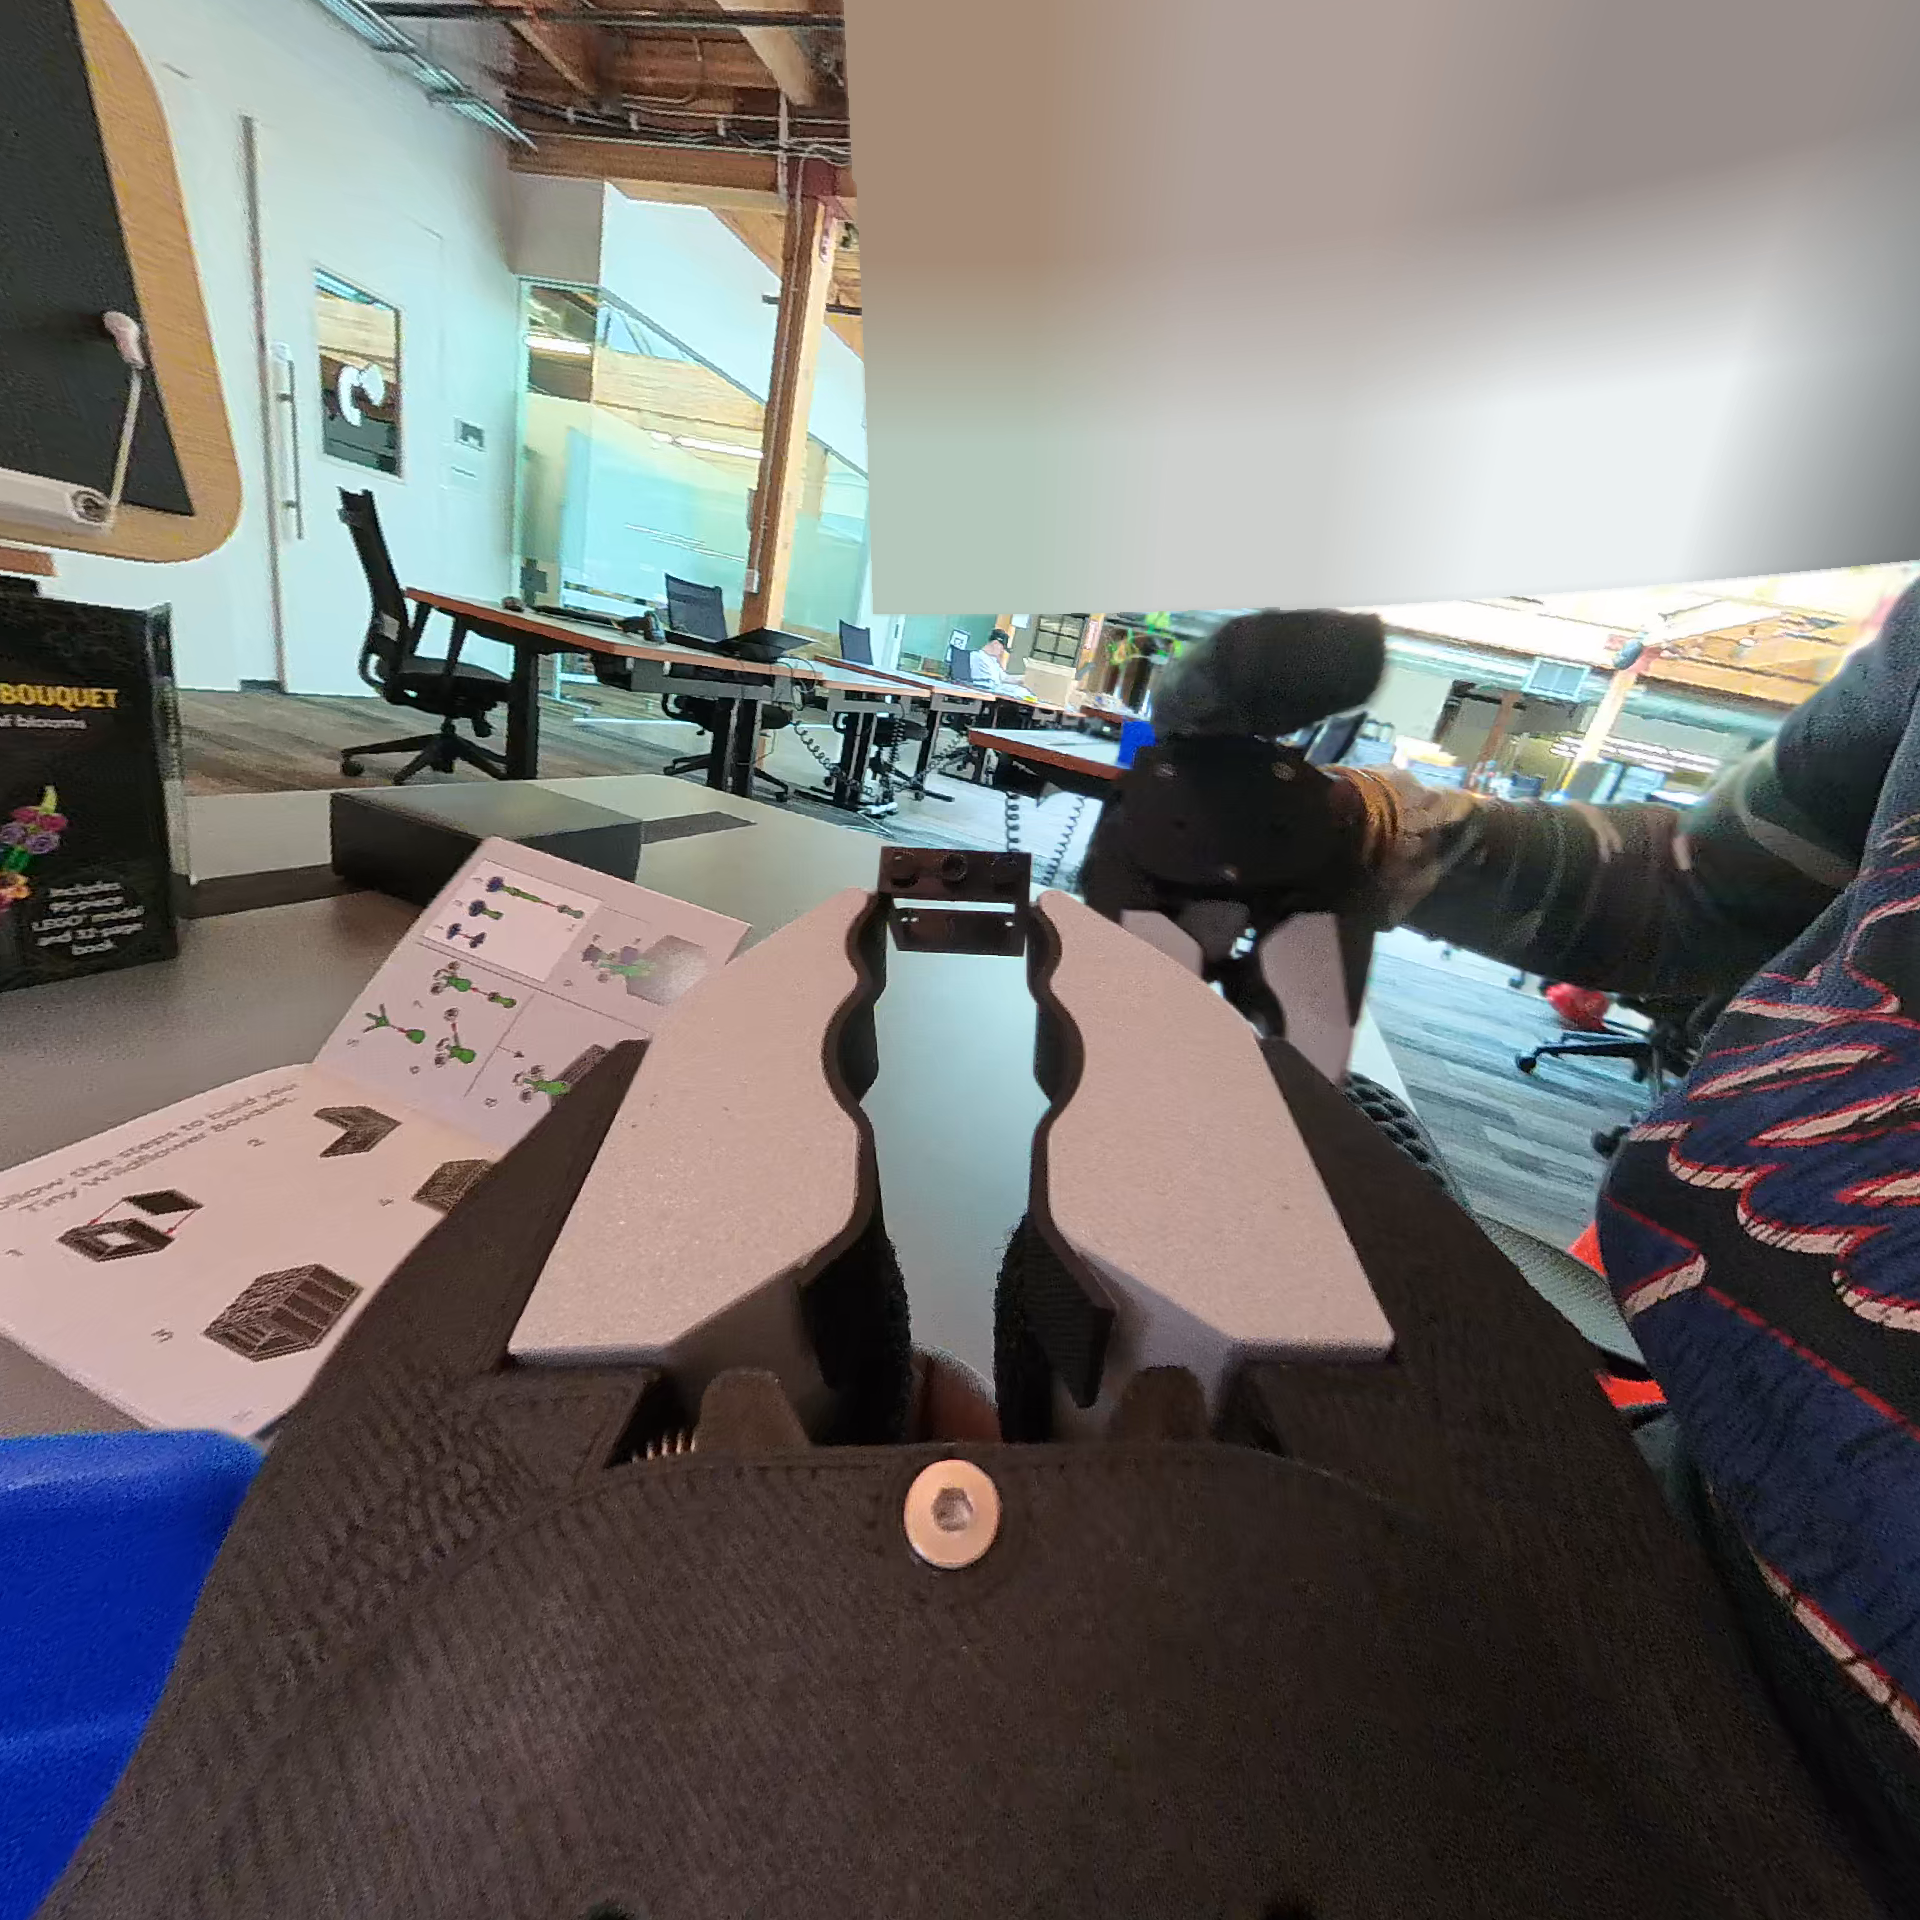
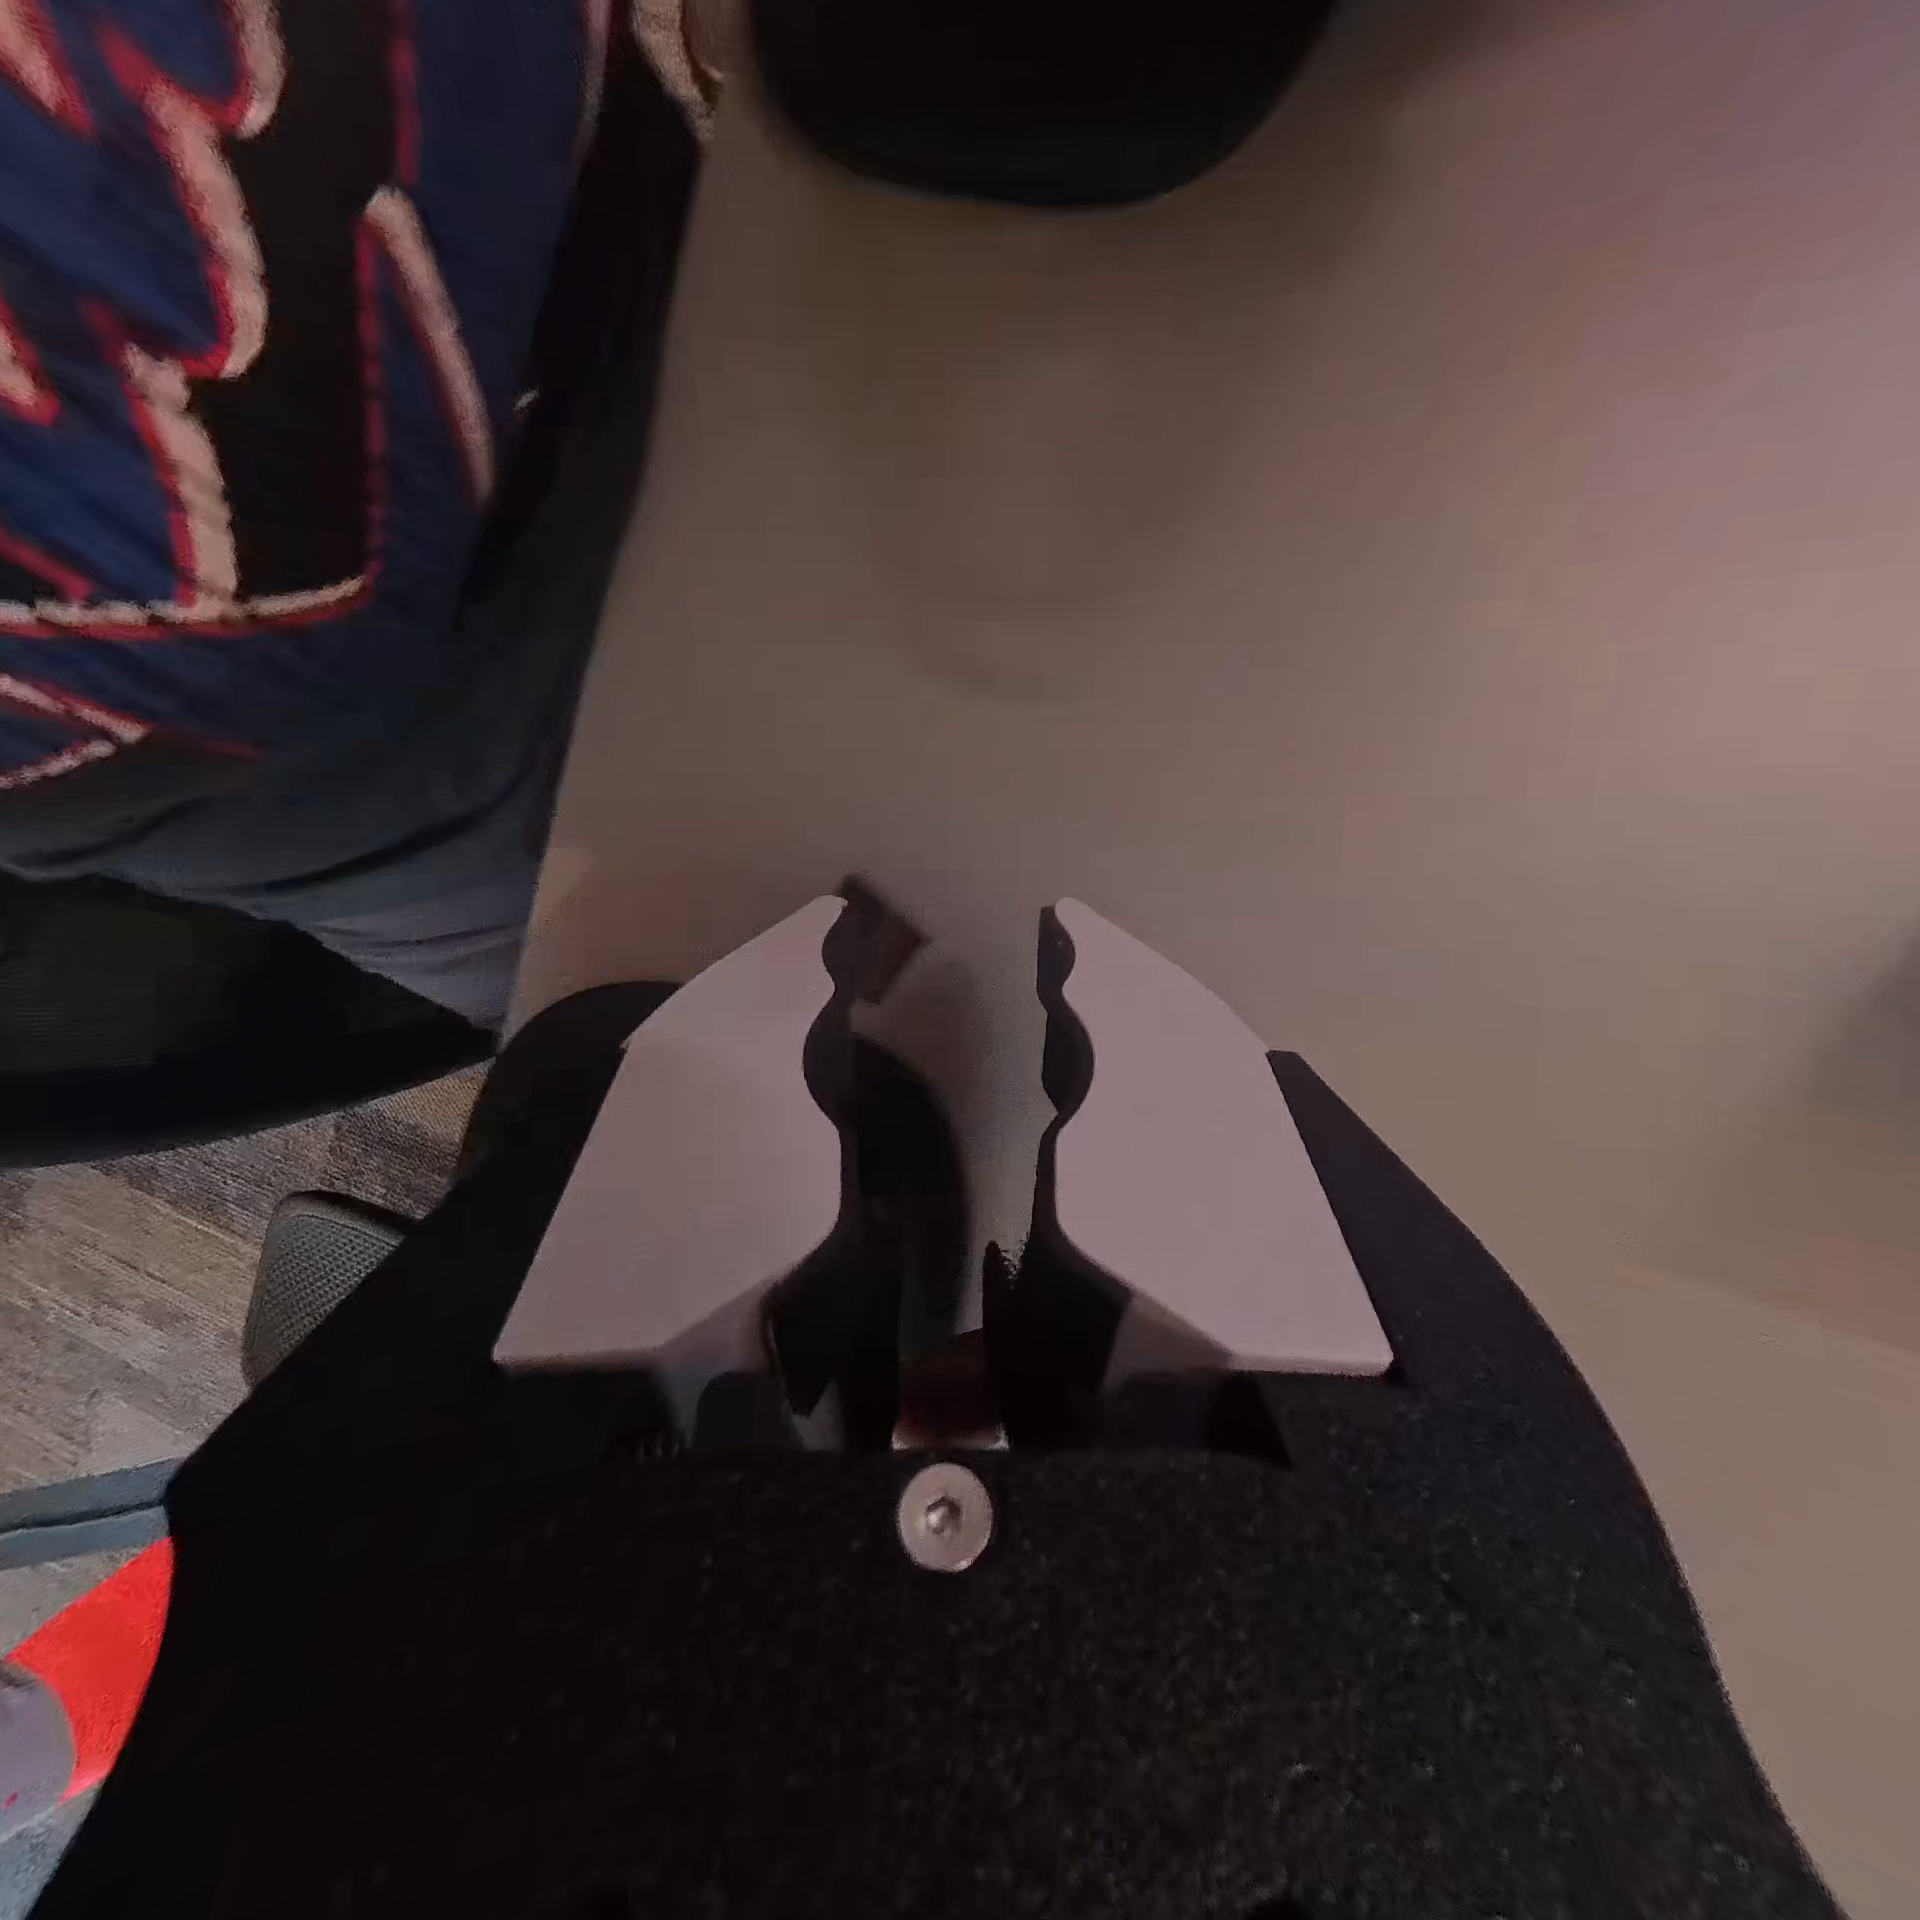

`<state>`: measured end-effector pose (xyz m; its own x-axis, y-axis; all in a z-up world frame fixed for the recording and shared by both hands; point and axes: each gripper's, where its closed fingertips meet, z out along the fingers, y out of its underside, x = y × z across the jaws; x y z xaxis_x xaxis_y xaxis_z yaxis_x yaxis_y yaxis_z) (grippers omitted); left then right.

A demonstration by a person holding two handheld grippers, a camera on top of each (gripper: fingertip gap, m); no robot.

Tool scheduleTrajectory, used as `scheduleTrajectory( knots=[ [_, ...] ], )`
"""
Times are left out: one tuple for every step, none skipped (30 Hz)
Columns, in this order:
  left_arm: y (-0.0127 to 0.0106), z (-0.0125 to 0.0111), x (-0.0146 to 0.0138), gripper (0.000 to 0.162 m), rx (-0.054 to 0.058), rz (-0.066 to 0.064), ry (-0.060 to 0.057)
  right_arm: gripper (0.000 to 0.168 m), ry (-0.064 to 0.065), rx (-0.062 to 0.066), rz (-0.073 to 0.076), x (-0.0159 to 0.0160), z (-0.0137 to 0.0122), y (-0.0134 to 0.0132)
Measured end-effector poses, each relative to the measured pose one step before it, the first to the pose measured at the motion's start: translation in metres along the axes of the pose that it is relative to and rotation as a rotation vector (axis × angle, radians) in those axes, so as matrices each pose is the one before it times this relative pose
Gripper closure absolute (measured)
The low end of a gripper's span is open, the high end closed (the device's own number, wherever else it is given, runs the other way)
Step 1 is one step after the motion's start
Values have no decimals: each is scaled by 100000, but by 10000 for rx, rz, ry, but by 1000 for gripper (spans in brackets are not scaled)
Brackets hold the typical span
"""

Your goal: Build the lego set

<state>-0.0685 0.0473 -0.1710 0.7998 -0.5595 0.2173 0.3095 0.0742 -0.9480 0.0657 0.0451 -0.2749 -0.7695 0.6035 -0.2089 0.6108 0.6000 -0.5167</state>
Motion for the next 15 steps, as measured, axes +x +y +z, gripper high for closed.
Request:
scheduleTrajectory(
  knots=[
    [106,112,188,136,-40,-18,105,135,73,-197,-284,-1241,592,678],
    [152,121,180,136,-63,-18,99,135,138,-394,-414,-910,562,717],
    [121,126,175,136,-56,-15,101,134,204,-464,-526,-544,527,636],
    [77,117,205,136,-25,-2,115,134,196,-421,-635,-292,467,446],
    [21,89,246,136,-7,24,129,134,171,-314,-655,-84,349,268],
    [53,73,242,136,-18,64,119,134,114,-71,-524,136,177,-81],
    [82,38,193,136,-48,111,86,134,-15,93,-426,198,6,-324],
    [125,17,164,136,-74,126,64,134,-52,42,-403,263,-35,-235],
    [125,-10,116,136,-66,88,50,133,-147,-43,-438,145,-24,-138],
    [59,-34,68,136,-17,37,29,132,-206,-168,-458,38,38,18],
    [-22,-65,33,136,27,7,22,131,-218,-264,-437,12,67,148],
    [-61,-76,24,136,42,-9,28,131,-205,-254,-365,17,104,180],
    [-75,-76,-10,136,50,-5,10,131,-183,-180,-300,11,110,84],
    [-99,-77,-74,136,52,16,-24,131,-173,-6,-235,-41,67,-151],
    [-62,-67,-92,136,30,30,-42,131,-161,60,-170,-92,59,-198]
  ],
)
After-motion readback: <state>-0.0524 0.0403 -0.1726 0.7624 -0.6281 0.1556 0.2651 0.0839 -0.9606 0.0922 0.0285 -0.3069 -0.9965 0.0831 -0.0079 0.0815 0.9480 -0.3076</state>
